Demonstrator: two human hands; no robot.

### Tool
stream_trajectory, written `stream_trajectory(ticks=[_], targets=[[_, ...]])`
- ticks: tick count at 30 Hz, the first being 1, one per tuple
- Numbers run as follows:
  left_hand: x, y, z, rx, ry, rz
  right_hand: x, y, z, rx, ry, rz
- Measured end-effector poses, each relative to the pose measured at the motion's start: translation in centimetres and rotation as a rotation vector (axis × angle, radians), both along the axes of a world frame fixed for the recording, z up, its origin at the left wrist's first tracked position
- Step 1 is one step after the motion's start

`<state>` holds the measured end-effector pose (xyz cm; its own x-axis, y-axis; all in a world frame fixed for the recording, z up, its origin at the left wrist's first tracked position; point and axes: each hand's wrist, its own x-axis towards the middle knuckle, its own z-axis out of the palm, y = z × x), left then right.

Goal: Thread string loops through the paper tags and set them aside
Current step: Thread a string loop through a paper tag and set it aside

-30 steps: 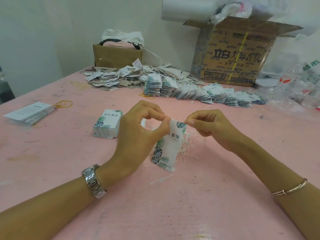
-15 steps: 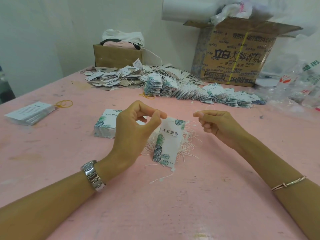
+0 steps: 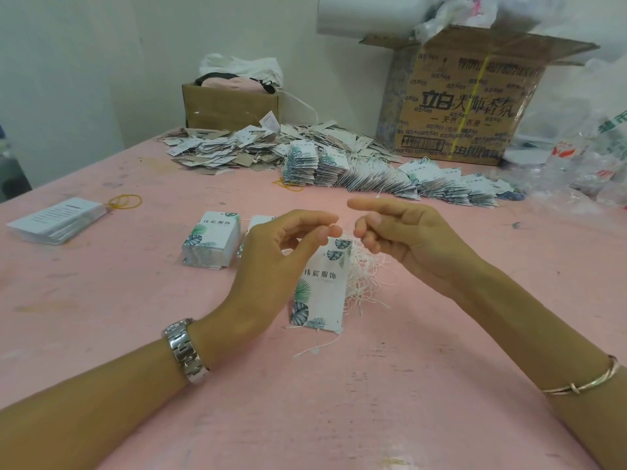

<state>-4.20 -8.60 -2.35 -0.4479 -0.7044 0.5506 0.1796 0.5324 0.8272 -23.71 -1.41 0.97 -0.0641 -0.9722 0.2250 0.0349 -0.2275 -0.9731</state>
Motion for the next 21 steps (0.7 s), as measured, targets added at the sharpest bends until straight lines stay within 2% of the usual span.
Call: stream_trajectory(ticks=[7, 21], targets=[[0.0, 0.3, 0.1, 0.016, 0.010, -0.021, 0.8, 0.1, 0.1, -0.043, -0.002, -0.091], [0.3, 0.6, 0.4, -0.049, -0.057, 0.047, 1.4, 0.4, -0.1, -0.062, 0.090, -0.085]])
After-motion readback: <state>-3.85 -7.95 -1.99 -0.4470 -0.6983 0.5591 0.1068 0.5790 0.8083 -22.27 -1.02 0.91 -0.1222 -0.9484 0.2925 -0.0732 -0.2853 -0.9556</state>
